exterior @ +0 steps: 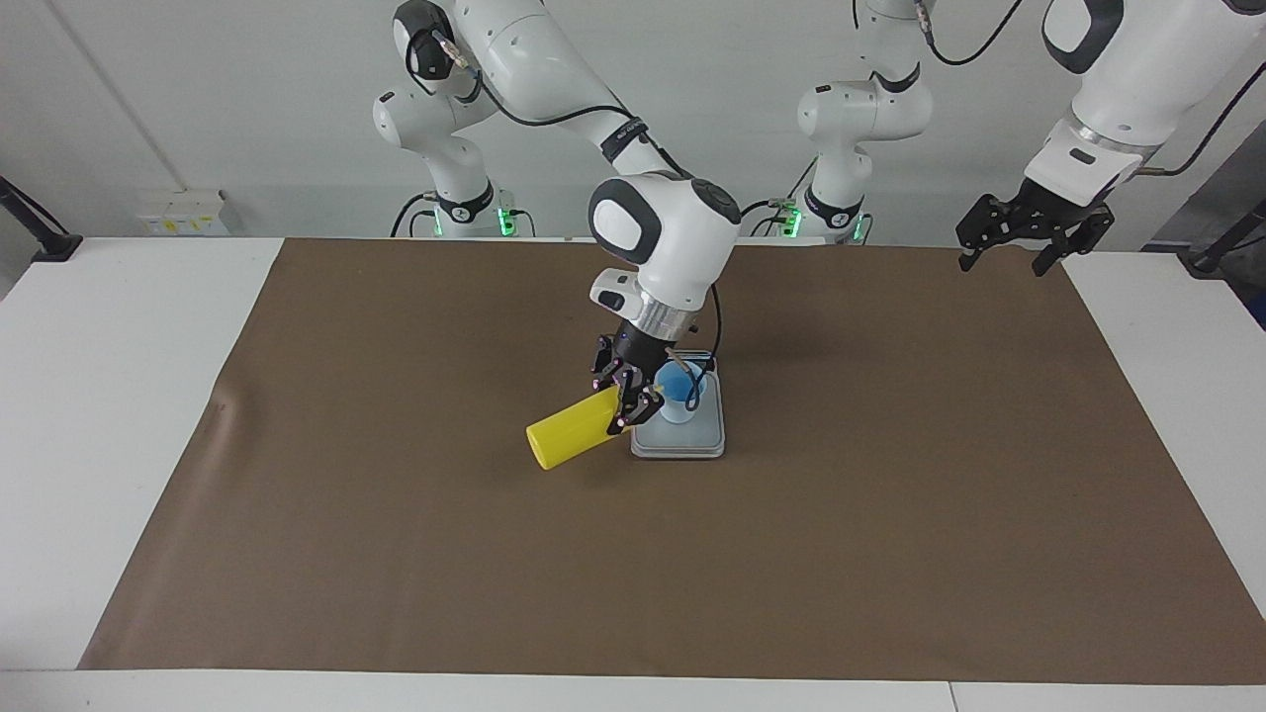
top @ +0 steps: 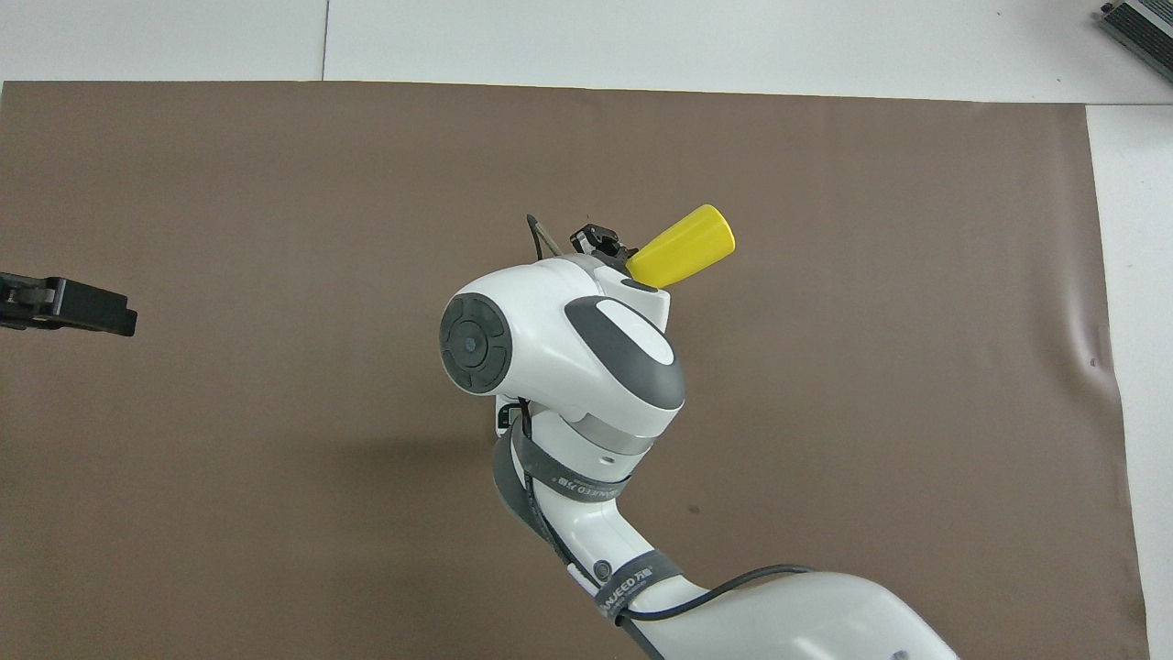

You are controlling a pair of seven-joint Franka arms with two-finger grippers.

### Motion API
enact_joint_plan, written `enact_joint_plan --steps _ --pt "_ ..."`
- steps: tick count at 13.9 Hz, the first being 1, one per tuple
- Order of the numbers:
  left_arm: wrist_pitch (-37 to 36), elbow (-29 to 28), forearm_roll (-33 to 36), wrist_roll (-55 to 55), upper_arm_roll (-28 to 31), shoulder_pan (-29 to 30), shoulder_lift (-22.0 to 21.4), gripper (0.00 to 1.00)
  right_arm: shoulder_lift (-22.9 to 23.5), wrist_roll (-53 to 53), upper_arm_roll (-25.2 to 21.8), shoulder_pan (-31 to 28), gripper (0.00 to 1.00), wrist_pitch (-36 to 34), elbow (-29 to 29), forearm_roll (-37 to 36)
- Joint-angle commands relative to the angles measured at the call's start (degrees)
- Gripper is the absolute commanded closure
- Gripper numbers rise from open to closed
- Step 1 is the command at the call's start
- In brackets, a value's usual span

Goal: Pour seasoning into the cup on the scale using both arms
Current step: 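Hold the yellow bottle tilted above the blue cup with the right gripper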

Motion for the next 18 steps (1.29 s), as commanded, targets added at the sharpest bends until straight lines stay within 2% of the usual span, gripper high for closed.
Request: enact_joint_plan --steps 1,6,18 --pt "-0.66 -0.58 -0.8 0.9 0.1 0.25 -0.53 0.0 0.34 1.68 0.02 1.71 1.0 -2.32 1.57 -5.68" --pt "-0.66 -0.58 -0.8 0.9 0.1 0.25 -0.62 0.0 0.43 1.68 0.1 3.38 1.0 -3.99 1.31 -12.72" --pt "-0.66 -0.58 -0.8 0.9 0.1 0.25 -0.62 0.0 0.78 7.57 0.19 4.79 1.0 -4.08 0.61 -13.16"
